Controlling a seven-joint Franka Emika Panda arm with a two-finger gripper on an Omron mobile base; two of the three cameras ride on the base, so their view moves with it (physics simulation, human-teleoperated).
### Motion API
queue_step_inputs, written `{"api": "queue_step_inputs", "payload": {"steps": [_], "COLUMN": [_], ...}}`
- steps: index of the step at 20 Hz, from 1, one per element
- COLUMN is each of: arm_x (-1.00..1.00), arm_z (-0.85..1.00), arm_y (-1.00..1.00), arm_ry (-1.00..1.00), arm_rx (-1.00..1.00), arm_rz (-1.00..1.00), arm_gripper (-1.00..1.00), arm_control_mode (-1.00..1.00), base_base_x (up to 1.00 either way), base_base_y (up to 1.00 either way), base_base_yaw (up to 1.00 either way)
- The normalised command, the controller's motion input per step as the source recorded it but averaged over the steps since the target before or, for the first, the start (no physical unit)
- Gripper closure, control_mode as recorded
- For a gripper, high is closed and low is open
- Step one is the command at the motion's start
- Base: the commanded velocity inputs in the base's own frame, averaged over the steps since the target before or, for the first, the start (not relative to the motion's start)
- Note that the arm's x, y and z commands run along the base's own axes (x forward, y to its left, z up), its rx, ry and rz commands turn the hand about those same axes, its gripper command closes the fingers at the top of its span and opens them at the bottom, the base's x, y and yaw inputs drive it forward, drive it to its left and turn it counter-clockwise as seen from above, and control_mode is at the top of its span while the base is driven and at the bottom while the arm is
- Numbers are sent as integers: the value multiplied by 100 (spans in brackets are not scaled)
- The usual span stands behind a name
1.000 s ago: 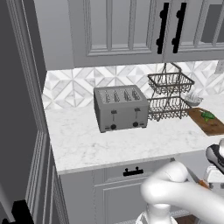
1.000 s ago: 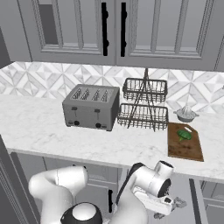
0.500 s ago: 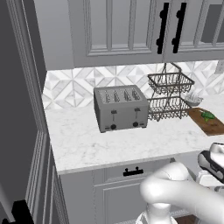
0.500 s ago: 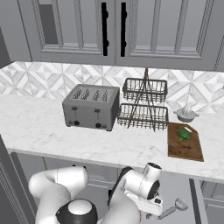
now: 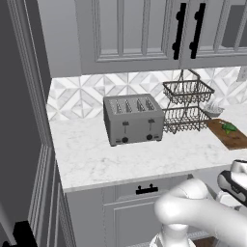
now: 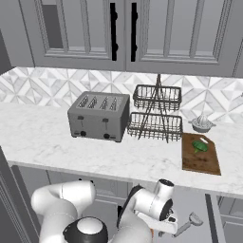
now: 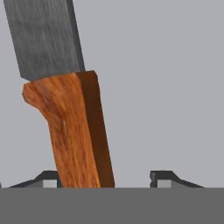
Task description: Place the appropriate cutting tool for cutting the broccoli skin on the cutting board.
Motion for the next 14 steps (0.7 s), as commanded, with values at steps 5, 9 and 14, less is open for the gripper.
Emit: {"api": "queue_step_inputs", "payload": {"steps": [5,9,14], "arm_x": [0,0,0], "arm_z": [-14,0,1], "arm_y": [7,-2,-1], "arm_ry": [0,0,0], "arm_rx": [-3,0,0], "arm_rz": [0,0,0], "arm_gripper": [100,100,100], "arm_control_mode": [-100,-100,-100], "base_base_x": [0,0,0], "base_base_y": [0,0,0], "base_base_yaw": [0,0,0]}}
